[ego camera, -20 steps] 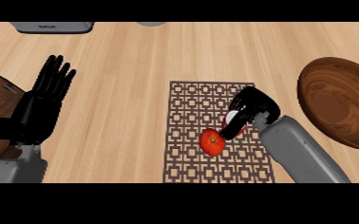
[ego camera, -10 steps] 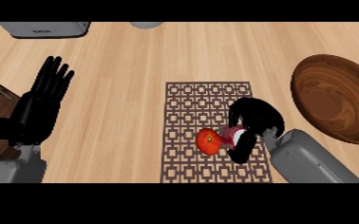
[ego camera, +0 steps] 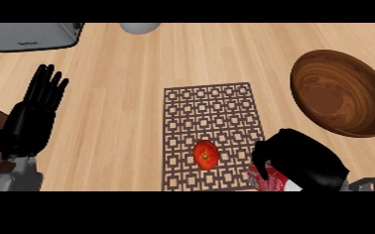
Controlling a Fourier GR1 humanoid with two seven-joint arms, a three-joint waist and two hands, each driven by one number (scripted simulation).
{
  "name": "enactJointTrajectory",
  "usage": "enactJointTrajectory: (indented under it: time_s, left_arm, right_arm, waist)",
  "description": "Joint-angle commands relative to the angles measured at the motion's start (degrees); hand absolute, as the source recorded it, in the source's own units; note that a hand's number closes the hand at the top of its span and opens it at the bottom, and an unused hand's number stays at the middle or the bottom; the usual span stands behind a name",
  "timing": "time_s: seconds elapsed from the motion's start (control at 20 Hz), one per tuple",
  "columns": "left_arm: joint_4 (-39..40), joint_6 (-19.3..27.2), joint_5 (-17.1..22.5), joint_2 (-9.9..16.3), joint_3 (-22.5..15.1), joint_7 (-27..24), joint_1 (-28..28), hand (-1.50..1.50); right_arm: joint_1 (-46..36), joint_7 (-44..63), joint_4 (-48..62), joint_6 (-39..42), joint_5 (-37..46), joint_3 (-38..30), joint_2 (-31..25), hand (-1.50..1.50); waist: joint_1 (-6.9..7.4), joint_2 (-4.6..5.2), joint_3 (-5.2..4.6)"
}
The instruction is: Pick the can from the placemat and place it in the bowl
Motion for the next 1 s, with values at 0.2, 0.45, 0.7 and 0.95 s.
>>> enactJointTrajectory:
  time_s: [0.2,0.45,0.7,0.95]
  left_arm:
    - [-1.4,-0.6,1.8,2.1,3.5,0.5,1.8,0.0]
    - [-3.4,-1.4,1.5,1.8,2.7,0.0,3.6,0.0]
    - [-1.9,-1.7,0.9,1.7,2.1,1.0,0.3,0.0]
    - [-4.3,-0.4,-2.0,-1.9,-2.2,1.4,0.0,0.0]
  right_arm:
    - [12.7,-17.2,-7.4,-15.1,-2.4,-19.8,-18.0,1.5]
    - [17.9,-24.2,-1.5,-17.6,-13.6,-37.6,-23.3,1.5]
    - [24.2,-31.5,7.3,-16.0,-21.6,-50.3,-23.1,1.5]
    - [25.5,-37.6,17.8,-11.8,-23.3,-57.8,-21.0,1.5]
  waist:
    - [-2.55,0.21,0.01]
    - [-1.12,0.44,-0.17]
    - [1.18,1.2,-0.33]
    - [4.13,1.59,-0.37]
